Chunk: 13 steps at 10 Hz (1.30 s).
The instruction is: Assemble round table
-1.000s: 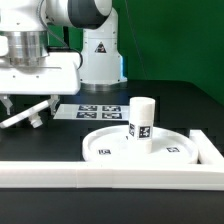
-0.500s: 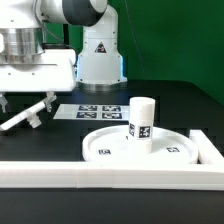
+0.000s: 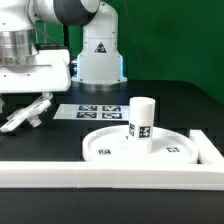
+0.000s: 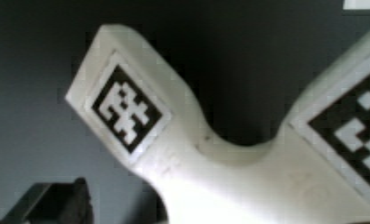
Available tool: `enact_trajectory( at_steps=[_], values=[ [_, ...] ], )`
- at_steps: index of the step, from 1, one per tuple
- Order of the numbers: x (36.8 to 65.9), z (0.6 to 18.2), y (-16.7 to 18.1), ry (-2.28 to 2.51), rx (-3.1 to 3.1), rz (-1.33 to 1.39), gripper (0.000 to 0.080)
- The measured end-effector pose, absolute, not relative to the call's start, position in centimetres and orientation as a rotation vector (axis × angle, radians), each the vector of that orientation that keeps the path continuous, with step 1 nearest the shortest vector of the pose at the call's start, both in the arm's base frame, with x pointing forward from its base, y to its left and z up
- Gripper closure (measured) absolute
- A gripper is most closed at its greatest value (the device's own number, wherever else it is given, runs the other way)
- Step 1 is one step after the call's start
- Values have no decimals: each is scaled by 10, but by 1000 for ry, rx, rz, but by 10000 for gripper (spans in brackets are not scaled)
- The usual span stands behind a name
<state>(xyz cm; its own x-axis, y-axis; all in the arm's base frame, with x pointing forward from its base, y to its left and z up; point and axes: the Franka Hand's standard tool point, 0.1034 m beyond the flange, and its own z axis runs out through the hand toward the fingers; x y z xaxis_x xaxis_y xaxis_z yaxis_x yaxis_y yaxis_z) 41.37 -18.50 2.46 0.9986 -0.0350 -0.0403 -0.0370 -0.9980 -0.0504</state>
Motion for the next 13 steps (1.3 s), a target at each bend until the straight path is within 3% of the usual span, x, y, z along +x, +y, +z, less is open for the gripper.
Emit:
enact_trajectory(
  at_steps=[4,8,13],
  values=[
    [413,25,-183,45,-3085,69,150],
    [405,57,-164,-136,-2907,228,150],
    [403,61,-166,-183,-2834,266,150]
  ],
)
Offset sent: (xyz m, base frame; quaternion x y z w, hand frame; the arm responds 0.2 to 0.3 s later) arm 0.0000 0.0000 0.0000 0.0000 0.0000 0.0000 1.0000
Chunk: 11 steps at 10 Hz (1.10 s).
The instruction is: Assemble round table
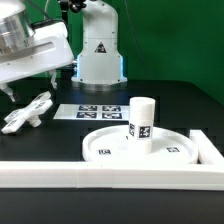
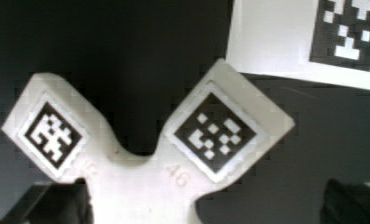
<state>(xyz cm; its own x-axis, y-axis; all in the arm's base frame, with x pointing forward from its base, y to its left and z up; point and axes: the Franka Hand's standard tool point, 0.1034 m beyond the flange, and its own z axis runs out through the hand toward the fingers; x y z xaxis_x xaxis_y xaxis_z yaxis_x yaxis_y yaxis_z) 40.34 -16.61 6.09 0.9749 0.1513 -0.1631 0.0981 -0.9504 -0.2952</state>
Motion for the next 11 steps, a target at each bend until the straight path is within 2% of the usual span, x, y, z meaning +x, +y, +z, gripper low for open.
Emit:
enact_trajectory(
  at_steps=[4,8,11],
  values=[
    [434,56,-170,-255,-2779,302,150],
    [435,54,-171,-256,-2775,311,150],
    [429,45,-174,-245,-2770,330,150]
  ],
)
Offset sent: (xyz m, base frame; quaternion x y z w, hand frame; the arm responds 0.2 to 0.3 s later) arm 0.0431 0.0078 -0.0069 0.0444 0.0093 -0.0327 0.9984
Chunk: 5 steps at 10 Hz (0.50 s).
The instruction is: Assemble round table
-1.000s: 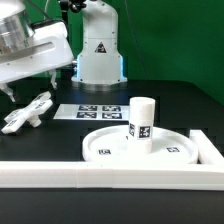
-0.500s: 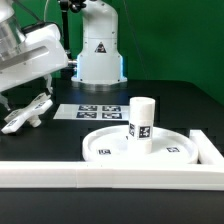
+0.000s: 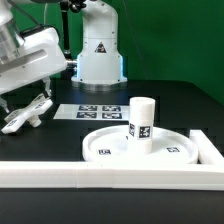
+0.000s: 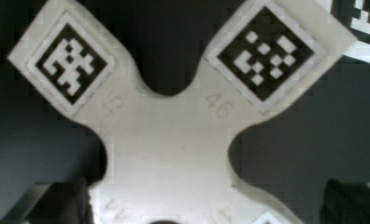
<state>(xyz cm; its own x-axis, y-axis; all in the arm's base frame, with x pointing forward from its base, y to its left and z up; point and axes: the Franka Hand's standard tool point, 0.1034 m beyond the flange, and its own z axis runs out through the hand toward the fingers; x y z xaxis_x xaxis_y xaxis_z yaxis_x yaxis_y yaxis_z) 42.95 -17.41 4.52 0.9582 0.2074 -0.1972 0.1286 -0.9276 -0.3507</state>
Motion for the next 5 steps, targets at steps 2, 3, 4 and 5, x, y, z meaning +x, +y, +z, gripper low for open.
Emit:
enact_trajectory(
  at_steps=[2,3,4,5],
  values=[
    [425,41,-177,-251,-2764,337,150],
    [423,39,-178,-249,-2762,342,150],
    [422,38,-179,-250,-2760,344,150],
    [421,36,-179,-250,-2759,347,150]
  ],
)
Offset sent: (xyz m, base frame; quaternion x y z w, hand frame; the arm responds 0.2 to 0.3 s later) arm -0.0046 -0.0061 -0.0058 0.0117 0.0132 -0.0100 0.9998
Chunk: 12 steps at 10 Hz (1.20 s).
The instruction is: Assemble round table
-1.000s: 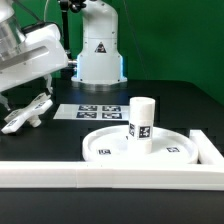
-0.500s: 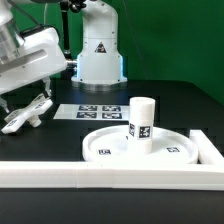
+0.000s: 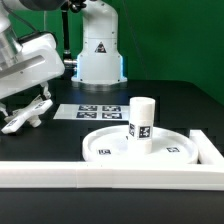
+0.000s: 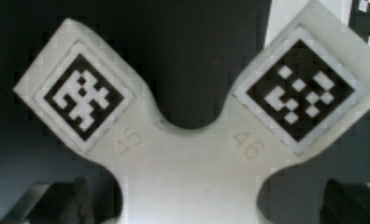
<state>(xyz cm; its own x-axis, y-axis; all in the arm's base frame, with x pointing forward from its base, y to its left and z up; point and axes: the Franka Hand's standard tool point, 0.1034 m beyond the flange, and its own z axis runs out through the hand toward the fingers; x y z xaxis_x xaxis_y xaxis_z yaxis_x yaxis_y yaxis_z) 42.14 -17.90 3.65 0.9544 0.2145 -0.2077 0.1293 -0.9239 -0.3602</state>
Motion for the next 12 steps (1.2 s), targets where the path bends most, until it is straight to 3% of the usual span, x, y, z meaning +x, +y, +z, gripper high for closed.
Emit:
enact_trajectory(
  at_steps=[12],
  values=[
    [413,21,-177,-255,-2740,388,150]
  ],
)
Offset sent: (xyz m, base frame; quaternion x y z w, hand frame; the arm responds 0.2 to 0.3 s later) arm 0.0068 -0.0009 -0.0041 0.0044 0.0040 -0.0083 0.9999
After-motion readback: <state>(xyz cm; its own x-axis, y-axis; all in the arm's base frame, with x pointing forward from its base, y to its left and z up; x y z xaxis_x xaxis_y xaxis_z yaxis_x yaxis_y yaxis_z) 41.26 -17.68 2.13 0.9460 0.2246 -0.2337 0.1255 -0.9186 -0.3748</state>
